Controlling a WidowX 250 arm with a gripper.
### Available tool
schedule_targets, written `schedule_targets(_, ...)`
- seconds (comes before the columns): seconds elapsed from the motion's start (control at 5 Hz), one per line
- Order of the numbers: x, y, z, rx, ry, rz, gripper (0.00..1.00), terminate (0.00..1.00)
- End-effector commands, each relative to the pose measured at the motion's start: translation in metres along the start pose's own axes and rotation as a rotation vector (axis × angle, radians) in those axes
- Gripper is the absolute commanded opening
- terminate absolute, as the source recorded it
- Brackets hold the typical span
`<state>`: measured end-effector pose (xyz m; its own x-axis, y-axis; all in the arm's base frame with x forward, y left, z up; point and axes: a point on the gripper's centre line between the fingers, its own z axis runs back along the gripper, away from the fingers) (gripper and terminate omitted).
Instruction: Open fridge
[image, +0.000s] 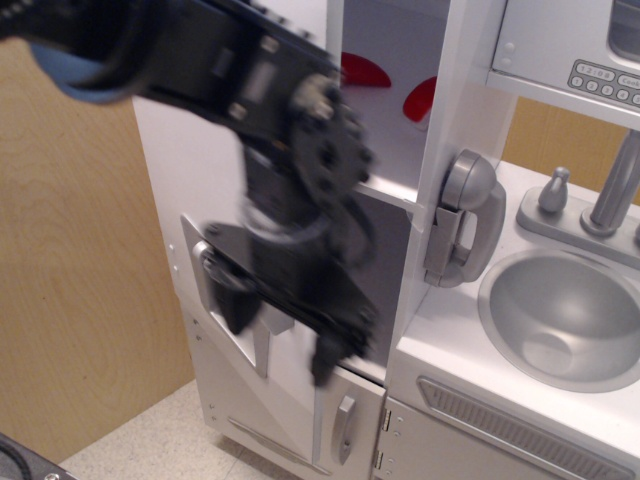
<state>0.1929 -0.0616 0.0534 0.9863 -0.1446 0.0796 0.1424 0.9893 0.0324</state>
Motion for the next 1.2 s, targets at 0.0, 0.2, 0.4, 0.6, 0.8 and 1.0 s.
schedule_targets(0.0,0.049,-0.045,-0.003,-0.035,0.011,-0.044,1.00,0.00)
schedule_targets(0.2,0.079,-0.052,0.005,-0.028,-0.057,-0.038,1.00,0.00)
schedule_targets(0.4,0.102,-0.041,0.014,-0.016,-0.105,0.007,1.00,0.00)
schedule_targets(0.6,0.103,-0.018,0.014,0.011,-0.089,0.034,1.00,0.00)
schedule_targets(0.8,0.089,-0.002,0.011,0.043,-0.069,0.013,1.00,0.00)
schedule_targets(1.0,0.073,0.008,0.014,0.050,-0.054,-0.003,1.00,0.00)
